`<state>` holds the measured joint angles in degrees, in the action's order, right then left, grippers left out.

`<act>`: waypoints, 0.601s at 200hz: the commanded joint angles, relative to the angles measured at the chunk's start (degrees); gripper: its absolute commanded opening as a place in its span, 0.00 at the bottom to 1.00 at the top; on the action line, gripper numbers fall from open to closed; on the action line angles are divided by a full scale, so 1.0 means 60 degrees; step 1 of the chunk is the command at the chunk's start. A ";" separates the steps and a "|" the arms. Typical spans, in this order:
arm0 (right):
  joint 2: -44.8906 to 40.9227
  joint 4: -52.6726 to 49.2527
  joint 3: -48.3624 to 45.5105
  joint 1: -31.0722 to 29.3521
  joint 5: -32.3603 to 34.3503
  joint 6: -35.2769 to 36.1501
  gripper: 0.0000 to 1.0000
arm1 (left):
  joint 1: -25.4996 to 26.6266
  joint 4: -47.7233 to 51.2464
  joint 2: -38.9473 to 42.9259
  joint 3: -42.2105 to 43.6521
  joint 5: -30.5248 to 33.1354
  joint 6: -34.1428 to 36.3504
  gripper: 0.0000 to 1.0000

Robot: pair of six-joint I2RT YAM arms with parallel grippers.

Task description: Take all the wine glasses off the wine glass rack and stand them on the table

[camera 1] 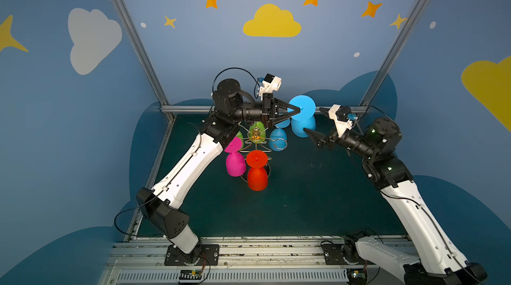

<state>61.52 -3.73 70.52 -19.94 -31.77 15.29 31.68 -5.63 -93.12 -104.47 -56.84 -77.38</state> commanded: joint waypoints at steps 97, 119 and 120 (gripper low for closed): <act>0.0836 0.0509 0.0530 -0.0514 -0.0220 -0.0121 0.87 | 0.0147 -0.1300 -0.0001 -0.0050 -0.0385 -0.0907 0.03; 0.0716 0.0435 0.0507 -0.0541 -0.0079 -0.0298 0.73 | 0.0140 -0.1274 0.0019 -0.0031 -0.0401 -0.0830 0.03; 0.0718 0.0425 0.0507 -0.0542 -0.0073 -0.0310 0.72 | 0.0125 -0.1267 0.0013 -0.0033 -0.0393 -0.0822 0.03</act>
<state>66.63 -2.17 72.27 -22.90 -33.47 15.33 32.38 -10.57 -93.12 -104.47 -58.06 -82.54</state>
